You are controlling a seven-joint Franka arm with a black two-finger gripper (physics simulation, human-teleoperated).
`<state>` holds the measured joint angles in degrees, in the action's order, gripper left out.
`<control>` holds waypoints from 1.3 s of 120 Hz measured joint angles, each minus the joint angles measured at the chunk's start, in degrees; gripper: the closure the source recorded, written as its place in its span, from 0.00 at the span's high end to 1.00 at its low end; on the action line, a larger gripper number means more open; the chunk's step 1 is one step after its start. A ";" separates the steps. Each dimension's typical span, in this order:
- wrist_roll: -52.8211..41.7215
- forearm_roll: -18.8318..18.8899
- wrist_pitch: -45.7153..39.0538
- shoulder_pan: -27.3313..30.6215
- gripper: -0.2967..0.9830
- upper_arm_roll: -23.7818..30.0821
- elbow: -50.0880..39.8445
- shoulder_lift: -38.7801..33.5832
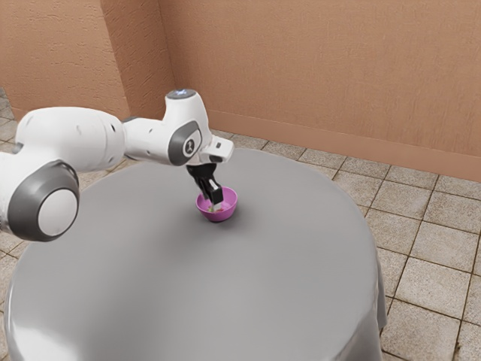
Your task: Take strawberry from the bowl
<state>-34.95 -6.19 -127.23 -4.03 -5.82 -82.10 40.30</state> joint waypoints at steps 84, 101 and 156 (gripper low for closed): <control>-0.68 -1.72 -2.73 0.18 0.50 -0.51 3.07 5.06; -0.71 -2.36 -3.18 0.17 0.45 -0.50 3.06 5.10; -0.64 -3.20 -3.56 0.19 0.36 -0.50 2.97 4.91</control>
<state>-35.59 -9.39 -130.79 -3.84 -6.33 -79.12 45.21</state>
